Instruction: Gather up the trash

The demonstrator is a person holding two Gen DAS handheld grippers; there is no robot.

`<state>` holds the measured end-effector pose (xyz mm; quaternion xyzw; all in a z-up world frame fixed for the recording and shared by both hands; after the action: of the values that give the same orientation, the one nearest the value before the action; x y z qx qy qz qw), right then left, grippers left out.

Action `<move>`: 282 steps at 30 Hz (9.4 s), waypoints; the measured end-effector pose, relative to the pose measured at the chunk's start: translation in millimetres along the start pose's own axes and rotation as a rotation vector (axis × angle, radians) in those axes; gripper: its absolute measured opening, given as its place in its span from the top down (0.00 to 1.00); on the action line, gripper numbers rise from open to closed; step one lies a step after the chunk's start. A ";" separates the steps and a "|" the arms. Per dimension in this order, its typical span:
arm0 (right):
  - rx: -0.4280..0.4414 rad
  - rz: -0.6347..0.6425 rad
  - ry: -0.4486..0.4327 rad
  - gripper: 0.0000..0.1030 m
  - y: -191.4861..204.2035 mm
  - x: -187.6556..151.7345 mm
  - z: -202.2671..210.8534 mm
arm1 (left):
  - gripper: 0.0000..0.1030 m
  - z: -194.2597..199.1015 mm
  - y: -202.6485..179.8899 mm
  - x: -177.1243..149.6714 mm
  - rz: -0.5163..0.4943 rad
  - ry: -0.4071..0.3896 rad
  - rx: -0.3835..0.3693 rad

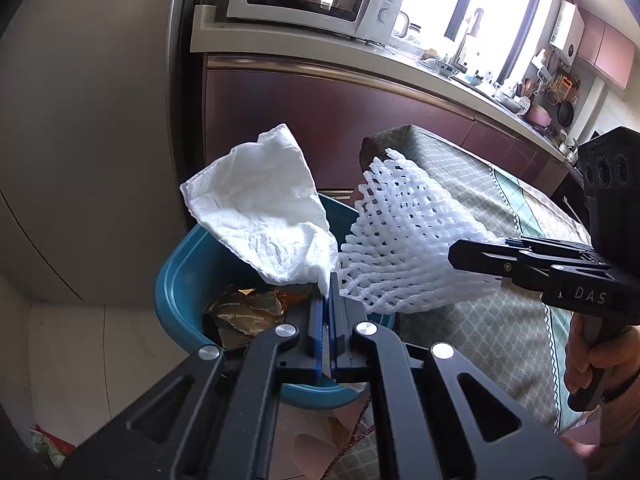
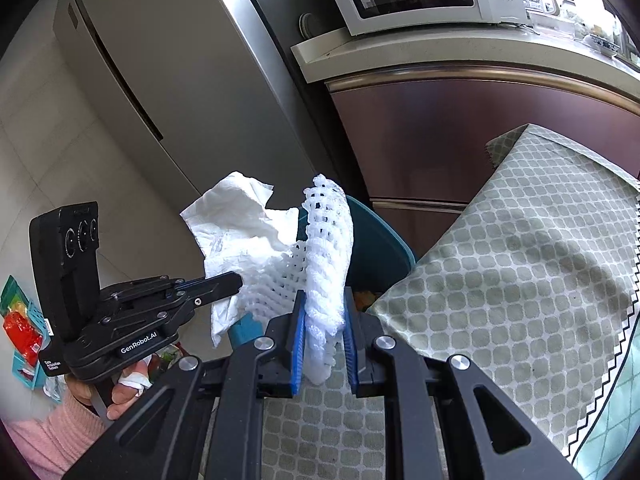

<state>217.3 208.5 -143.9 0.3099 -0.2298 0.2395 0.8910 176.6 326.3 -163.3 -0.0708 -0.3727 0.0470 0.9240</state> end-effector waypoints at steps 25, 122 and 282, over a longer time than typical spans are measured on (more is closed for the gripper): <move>-0.043 0.010 0.068 0.84 4.4 2.7 -38.5 | 0.98 -31.5 2.6 -2.2 -0.004 0.045 0.024; -0.697 -0.092 -0.795 0.06 -107.9 -138.4 334.5 | 0.05 105.1 -275.9 4.1 -0.280 -0.474 0.013; -0.760 -0.144 -0.813 0.06 -128.4 -151.6 352.3 | 0.05 87.2 -296.1 -3.8 -0.272 -0.467 0.025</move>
<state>80.1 -156.9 -37.8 0.0491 -0.6031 -0.0604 0.7939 123.3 42.2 -54.7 0.0044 -0.5812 -0.0580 0.8117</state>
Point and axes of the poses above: each gripper's, at about its wrist camera, not at the fingertips, and z roughly against the way its jaws point, y to its left, x to its top, the point moved 9 cm from there along -z, roughly the way its jaws point, and after that the axes turned 6 degrees about -z, right-handed, at the moved point
